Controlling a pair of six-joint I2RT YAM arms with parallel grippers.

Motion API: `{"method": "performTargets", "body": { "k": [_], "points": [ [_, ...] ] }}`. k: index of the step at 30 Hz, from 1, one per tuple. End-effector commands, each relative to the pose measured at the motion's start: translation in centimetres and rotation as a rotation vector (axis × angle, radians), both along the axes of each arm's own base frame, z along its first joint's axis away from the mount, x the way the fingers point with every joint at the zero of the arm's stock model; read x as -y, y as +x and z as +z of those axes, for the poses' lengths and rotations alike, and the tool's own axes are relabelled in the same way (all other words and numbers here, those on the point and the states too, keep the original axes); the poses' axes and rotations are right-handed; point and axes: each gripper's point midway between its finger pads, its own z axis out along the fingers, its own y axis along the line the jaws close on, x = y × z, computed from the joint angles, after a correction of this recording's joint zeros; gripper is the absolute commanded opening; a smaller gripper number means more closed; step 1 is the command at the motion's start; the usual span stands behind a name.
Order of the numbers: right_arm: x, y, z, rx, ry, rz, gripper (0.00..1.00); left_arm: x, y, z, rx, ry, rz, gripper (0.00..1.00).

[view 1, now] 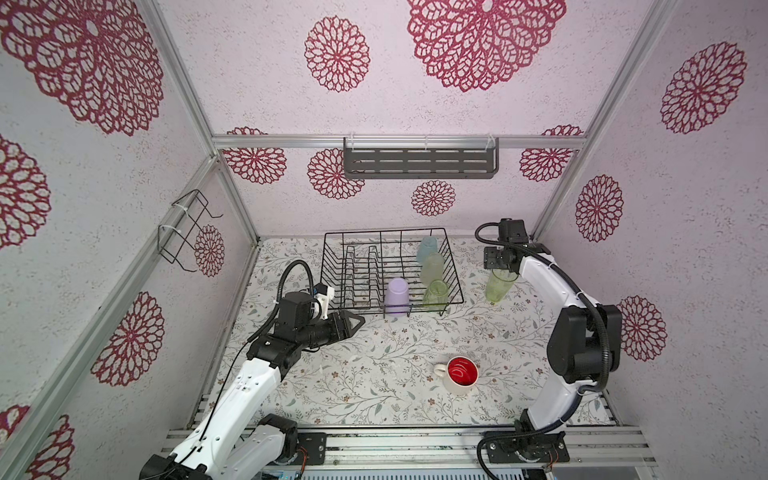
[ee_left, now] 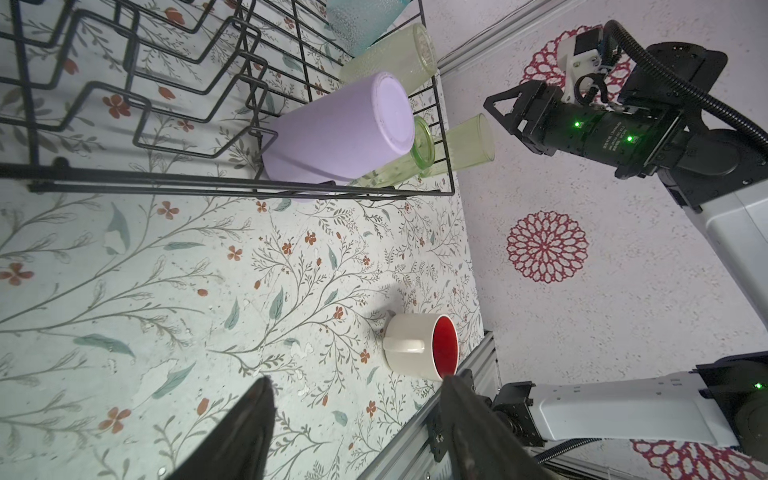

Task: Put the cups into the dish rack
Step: 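Open the right gripper and move it toward the green glass on the table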

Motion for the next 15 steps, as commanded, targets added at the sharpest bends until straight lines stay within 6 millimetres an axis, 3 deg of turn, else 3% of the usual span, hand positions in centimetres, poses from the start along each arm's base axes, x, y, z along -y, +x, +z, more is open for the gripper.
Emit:
{"method": "performTargets", "body": {
  "k": [1,4,6,10,13,15],
  "points": [
    [-0.6,-0.8,-0.7,-0.071,0.05,0.002,0.66,0.1,0.4,1.3,0.054,0.007,0.002,0.67],
    [-1.3,-1.1,-2.2,-0.111,0.086,0.026,0.63,0.0,0.2,1.1,0.049,0.013,0.008,0.67],
    [-1.5,-1.1,-3.0,-0.136,0.09,0.036,0.56,-0.2,0.2,1.1,0.049,0.019,0.015,0.67],
    [-1.5,-1.3,-3.8,-0.187,0.078,0.052,0.25,-0.2,0.5,0.8,0.056,0.006,0.032,0.67],
    [-1.5,-1.4,-3.3,-0.174,0.058,0.045,0.1,-0.1,0.6,1.1,0.045,0.011,0.023,0.68],
    [-1.5,-1.6,-2.6,-0.162,0.042,0.042,0.06,-0.1,0.7,1.2,0.053,0.011,0.028,0.68]
  ]
}}
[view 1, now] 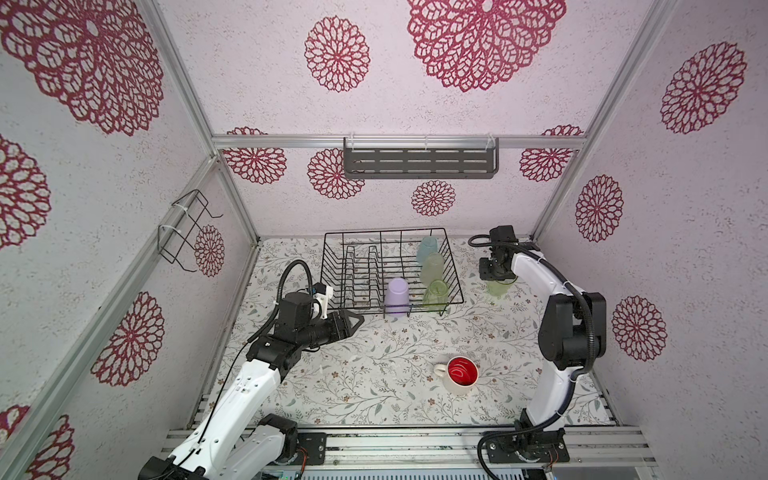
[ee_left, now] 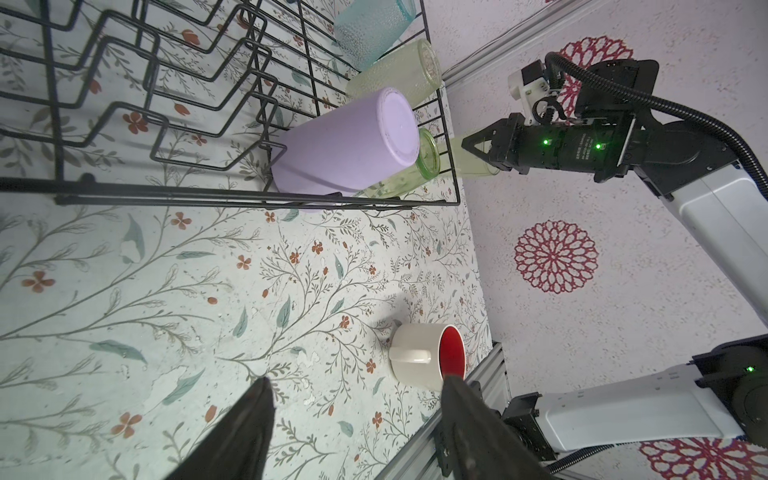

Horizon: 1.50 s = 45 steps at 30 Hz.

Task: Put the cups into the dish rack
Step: 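Open the right gripper and move it toward the green glass on the table, then grasp the clear green glass with the right gripper and lift it, then carry the green glass toward the left gripper while the left gripper grasps it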

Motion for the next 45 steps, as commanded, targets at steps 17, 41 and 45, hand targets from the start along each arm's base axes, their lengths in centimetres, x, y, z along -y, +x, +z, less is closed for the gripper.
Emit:
{"method": "performTargets", "body": {
  "k": [17,41,45],
  "points": [
    [-6.1,-8.0,22.2,0.833,0.32,0.25,0.04,0.4,0.1,9.9,0.214,-0.215,0.044,0.87],
    [-24.2,-30.4,31.1,0.903,1.1,1.492,0.0,4.1,-4.4,18.3,0.314,-0.509,-0.283,0.97],
    [-25.4,-31.3,28.9,0.807,1.068,1.519,0.0,5.4,-5.5,17.9,0.326,-0.504,-0.353,0.97]
  ]
}}
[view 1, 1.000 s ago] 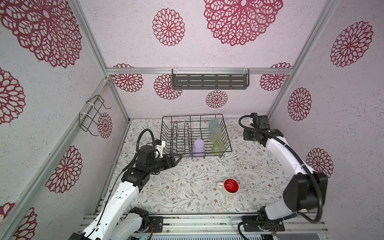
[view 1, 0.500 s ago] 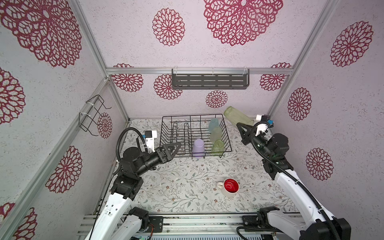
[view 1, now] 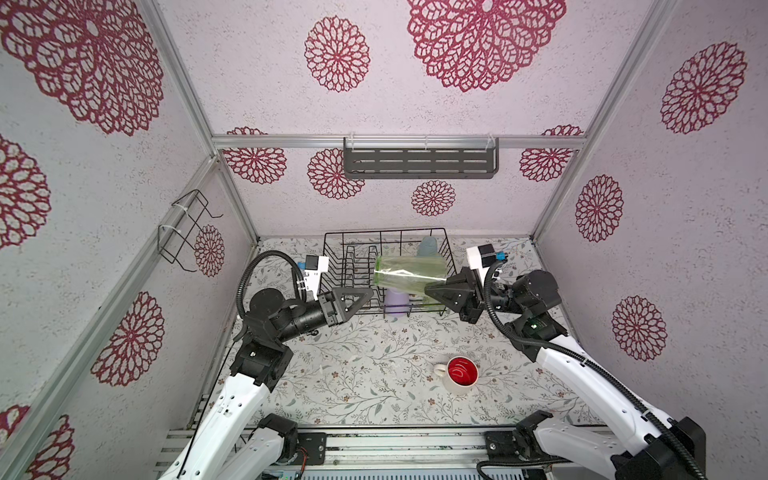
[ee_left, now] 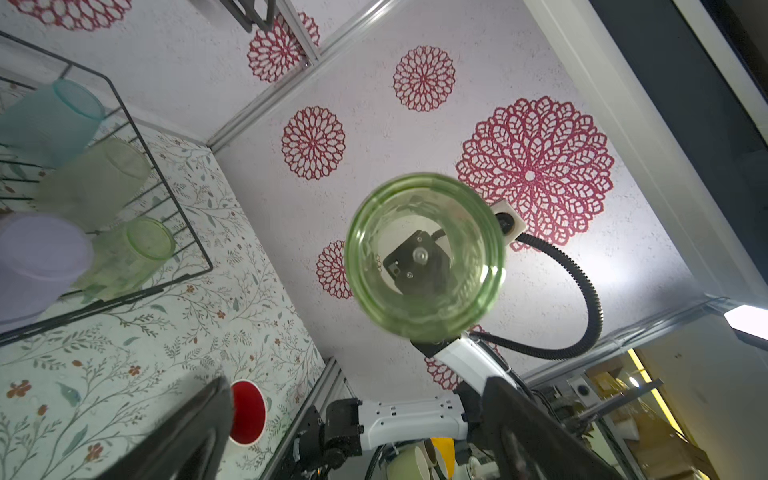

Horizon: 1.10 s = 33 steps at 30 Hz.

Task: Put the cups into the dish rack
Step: 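Carry the green glass toward the left gripper while the left gripper grasps it, then hold the green glass with both grippers, then open the right gripper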

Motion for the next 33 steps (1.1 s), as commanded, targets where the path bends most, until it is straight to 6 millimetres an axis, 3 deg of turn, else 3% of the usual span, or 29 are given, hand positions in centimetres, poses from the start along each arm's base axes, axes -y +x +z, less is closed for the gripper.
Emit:
{"method": "performTargets", "body": {
  "k": [1,6,9,15,20,30,33],
  "points": [
    [-0.2,-2.1,0.1,0.076,-0.043,0.061,0.0,1.1,-1.4,0.2,0.05,0.014,-0.085,0.97],
    [-0.7,-3.0,-0.9,0.041,-0.081,0.123,0.0,1.9,-2.7,0.9,0.097,0.005,-0.16,0.97],
    [-0.9,-4.5,-1.0,0.05,-0.088,0.192,0.0,2.1,-2.1,0.1,0.06,0.029,-0.147,1.0],
    [-1.7,-5.4,-2.0,0.044,-0.115,0.263,0.0,3.2,-2.1,-1.2,0.026,0.035,-0.197,0.89],
    [-2.3,-4.0,-2.6,0.041,-0.13,0.199,0.0,4.0,-2.2,-1.8,0.016,0.046,-0.215,0.89],
    [-2.6,-3.2,-3.4,0.047,-0.128,0.16,0.0,4.5,-2.4,-2.4,0.025,0.063,-0.247,0.87],
    [-2.5,-3.1,-3.3,0.065,-0.112,0.147,0.0,4.6,-2.5,-2.2,0.033,0.061,-0.255,0.91]
  ]
}}
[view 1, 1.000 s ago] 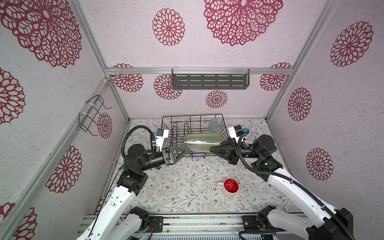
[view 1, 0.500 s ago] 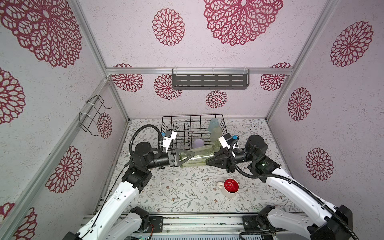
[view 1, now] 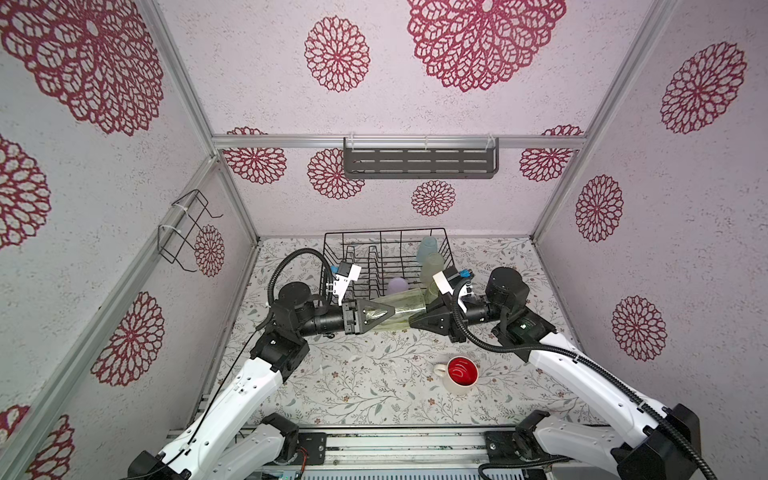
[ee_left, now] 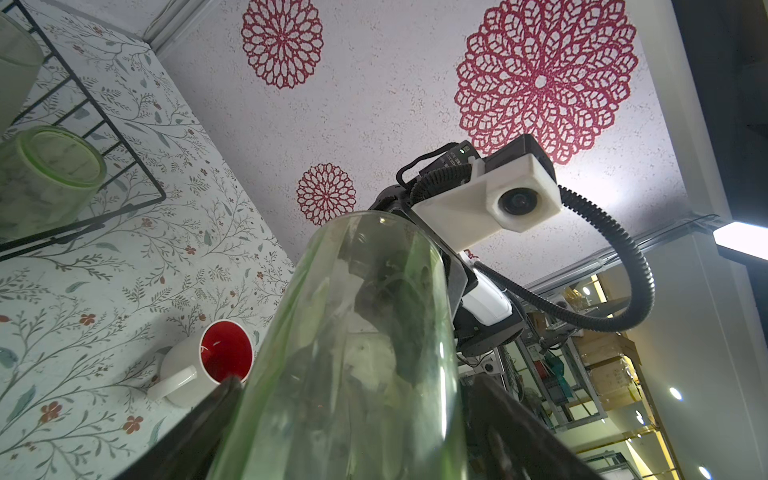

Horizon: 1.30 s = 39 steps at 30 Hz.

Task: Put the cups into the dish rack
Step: 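Hold the green glass with both grippers, then open the right gripper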

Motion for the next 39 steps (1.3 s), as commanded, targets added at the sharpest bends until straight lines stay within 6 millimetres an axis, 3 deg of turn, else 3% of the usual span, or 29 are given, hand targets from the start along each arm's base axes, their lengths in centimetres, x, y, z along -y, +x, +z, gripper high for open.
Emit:
{"method": "performTargets", "body": {
  "k": [1,12,24,30,35,37,39],
  "points": [
    [0.2,-0.1,2.1,0.126,0.082,-0.024,0.0,0.5,-1.0,0.9,0.055,-0.025,-0.054,0.92],
    [0.4,-0.2,2.5,0.139,0.1,-0.004,0.0,-0.1,-0.9,1.6,0.076,-0.057,-0.04,0.79],
    [0.7,0.1,2.7,0.158,0.104,-0.022,0.0,-0.6,-1.3,2.3,0.101,-0.087,-0.044,0.8],
    [0.4,0.2,2.2,0.123,0.089,0.0,0.0,-0.4,-0.8,2.1,0.084,-0.102,-0.054,0.63],
    [0.2,0.9,2.0,0.127,0.081,-0.037,0.16,-0.5,-0.4,1.9,0.071,-0.099,-0.047,0.55],
    [0.1,1.6,1.7,0.137,0.067,-0.079,0.17,-0.7,-0.2,1.6,0.069,-0.088,-0.027,0.53],
    [0.1,2.5,1.4,0.136,0.04,-0.122,0.37,-0.8,0.5,0.9,0.055,-0.057,0.001,0.51]
  ]
}}
